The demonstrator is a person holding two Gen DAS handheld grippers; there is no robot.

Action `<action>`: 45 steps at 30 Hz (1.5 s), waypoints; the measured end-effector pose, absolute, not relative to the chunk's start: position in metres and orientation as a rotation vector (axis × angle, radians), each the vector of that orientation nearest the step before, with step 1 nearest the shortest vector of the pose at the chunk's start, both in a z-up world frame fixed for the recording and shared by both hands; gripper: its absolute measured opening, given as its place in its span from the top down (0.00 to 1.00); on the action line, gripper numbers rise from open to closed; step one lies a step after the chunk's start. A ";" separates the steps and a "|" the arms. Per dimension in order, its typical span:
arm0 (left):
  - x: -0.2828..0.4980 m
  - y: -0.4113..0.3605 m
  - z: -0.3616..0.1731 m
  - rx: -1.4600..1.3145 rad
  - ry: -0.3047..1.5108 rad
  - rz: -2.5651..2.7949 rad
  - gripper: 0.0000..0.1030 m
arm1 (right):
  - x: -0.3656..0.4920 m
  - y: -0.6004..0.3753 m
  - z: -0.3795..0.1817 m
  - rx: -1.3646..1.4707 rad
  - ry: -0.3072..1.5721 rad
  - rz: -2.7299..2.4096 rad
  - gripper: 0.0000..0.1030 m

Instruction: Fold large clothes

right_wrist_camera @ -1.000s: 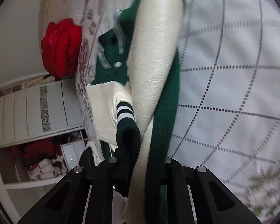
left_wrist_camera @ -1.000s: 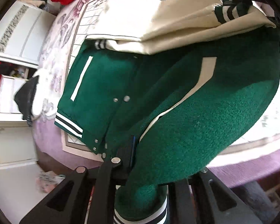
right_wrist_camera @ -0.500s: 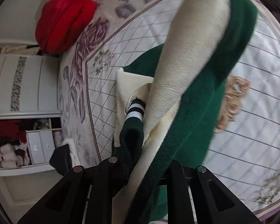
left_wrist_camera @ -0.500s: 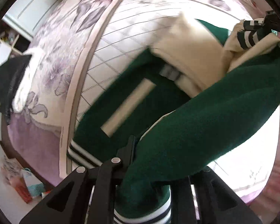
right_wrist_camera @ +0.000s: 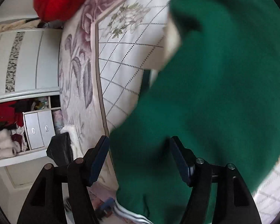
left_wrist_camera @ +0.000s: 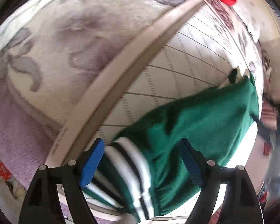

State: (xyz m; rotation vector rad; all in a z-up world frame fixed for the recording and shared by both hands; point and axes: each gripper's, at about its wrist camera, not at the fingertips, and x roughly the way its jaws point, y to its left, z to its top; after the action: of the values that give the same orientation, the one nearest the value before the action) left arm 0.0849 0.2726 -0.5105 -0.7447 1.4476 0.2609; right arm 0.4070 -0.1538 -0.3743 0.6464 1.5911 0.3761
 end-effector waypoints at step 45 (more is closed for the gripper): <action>-0.085 0.184 -0.501 -0.939 1.559 0.252 0.43 | 0.248 -0.243 -0.398 0.376 1.750 0.322 0.35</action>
State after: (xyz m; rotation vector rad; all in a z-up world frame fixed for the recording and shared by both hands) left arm -0.0847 0.1835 -0.5006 -0.9395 1.5594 0.2519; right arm 0.2477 -0.2430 -0.3975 0.3762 1.7496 0.3222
